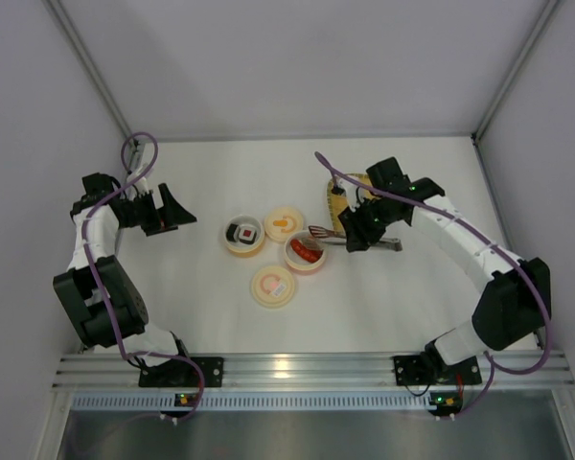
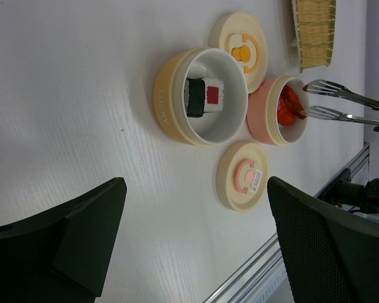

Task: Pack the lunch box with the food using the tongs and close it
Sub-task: Place the fake food in the packing box, then place the clamp at the center of the board.

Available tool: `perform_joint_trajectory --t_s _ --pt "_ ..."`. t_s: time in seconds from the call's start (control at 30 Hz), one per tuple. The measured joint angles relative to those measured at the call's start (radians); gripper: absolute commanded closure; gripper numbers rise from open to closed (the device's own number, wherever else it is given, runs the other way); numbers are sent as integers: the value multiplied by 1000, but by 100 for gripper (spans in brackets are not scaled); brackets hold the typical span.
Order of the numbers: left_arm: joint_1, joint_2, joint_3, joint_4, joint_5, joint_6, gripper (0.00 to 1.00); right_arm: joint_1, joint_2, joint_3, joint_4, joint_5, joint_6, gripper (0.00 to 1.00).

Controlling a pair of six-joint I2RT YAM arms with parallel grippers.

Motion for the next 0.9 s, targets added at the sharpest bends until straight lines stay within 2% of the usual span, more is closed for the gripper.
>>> perform_joint_trajectory --t_s 0.2,0.53,0.63,0.9 --pt "0 0 0 -1 0 0 2 0 -11 31 -1 -3 8 71" --pt "0 -38 2 -26 -18 35 2 -29 -51 37 -7 -4 39 72" --pt "0 -69 2 -38 -38 58 2 -91 -61 41 -4 -3 70 72" --pt "0 -133 2 -66 -82 97 2 -357 -120 30 55 72 153 69"
